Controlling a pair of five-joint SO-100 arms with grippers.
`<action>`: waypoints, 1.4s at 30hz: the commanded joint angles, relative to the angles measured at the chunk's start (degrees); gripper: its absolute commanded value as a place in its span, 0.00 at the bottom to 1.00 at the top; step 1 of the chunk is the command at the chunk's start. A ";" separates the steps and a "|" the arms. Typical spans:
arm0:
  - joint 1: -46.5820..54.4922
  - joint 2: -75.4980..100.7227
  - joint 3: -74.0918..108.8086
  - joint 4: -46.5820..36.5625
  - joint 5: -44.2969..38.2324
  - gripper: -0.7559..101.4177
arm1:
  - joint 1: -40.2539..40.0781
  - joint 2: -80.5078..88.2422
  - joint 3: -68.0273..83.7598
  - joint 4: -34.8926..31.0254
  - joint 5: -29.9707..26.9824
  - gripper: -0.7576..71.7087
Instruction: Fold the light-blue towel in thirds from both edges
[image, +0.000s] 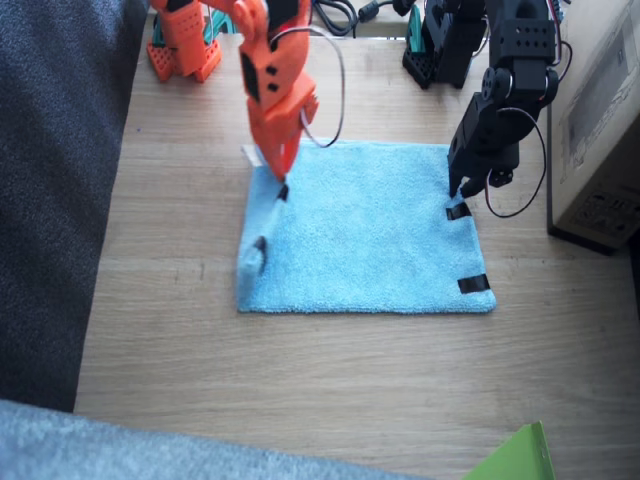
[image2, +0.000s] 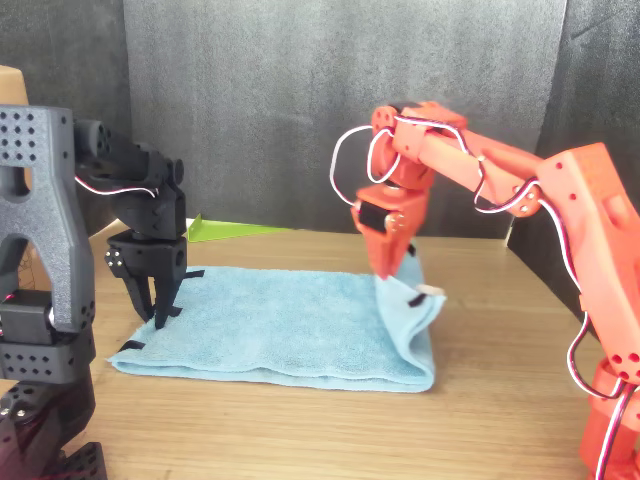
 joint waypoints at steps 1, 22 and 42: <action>0.18 1.05 0.88 0.00 0.44 0.01 | 2.37 0.09 -4.39 0.44 0.53 0.01; 0.00 1.49 1.32 -0.35 0.44 0.01 | 7.65 -6.15 -15.47 0.44 -0.79 0.45; -7.47 11.60 -1.67 5.45 -0.26 0.01 | -14.59 7.12 5.45 0.44 -0.88 0.49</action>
